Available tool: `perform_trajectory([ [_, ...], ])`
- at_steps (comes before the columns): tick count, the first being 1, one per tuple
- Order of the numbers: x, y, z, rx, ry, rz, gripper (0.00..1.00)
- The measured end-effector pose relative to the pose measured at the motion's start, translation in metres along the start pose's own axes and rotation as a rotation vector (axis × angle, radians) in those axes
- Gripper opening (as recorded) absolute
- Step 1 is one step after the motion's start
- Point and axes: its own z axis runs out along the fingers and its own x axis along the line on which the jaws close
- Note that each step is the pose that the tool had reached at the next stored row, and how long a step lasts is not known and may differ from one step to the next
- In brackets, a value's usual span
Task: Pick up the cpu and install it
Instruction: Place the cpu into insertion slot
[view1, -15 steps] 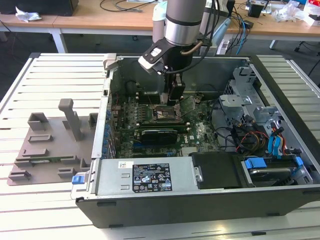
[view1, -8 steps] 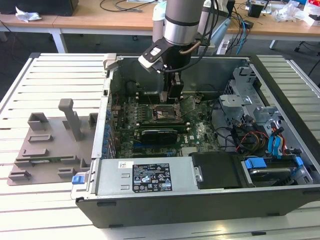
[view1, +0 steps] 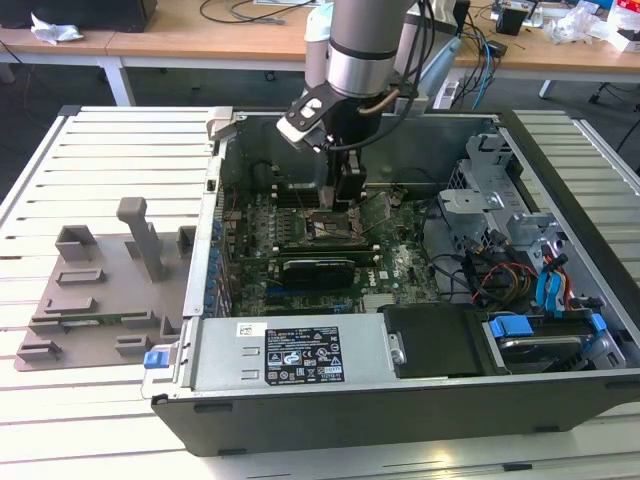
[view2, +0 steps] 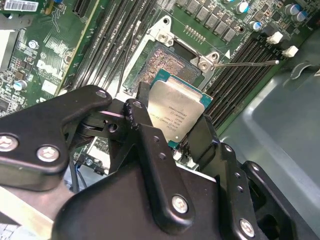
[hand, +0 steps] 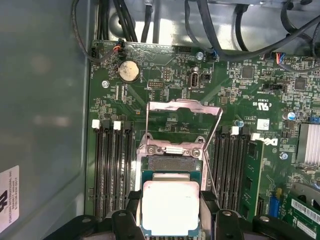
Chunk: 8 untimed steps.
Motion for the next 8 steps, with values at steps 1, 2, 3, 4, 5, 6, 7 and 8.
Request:
perform_trajectory([
  [1, 0.0000, 0.0001, 0.0009, 0.0000, -0.0001, 0.000, 0.55],
  [2, 0.0000, 0.0001, 0.0013, 0.0000, -0.0001, 0.000, 0.55],
  [3, 0.0000, 0.0001, 0.0018, 0.0000, 0.0000, 0.000, 0.55],
  [4, 0.0001, 0.0001, 0.0026, 0.0001, -0.0001, 0.000, 0.55],
  [5, 0.0001, 0.0002, 0.0032, 0.0000, 0.0000, 0.000, 0.55],
  [6, 0.0001, 0.0002, 0.0036, 0.0000, 0.0000, 0.000, 0.55],
  [7, 0.0001, 0.0002, 0.0046, 0.0000, -0.0001, 0.000, 0.55],
  [8, 0.0001, 0.0003, 0.0053, 0.0000, 0.0000, 0.000, 0.55],
])
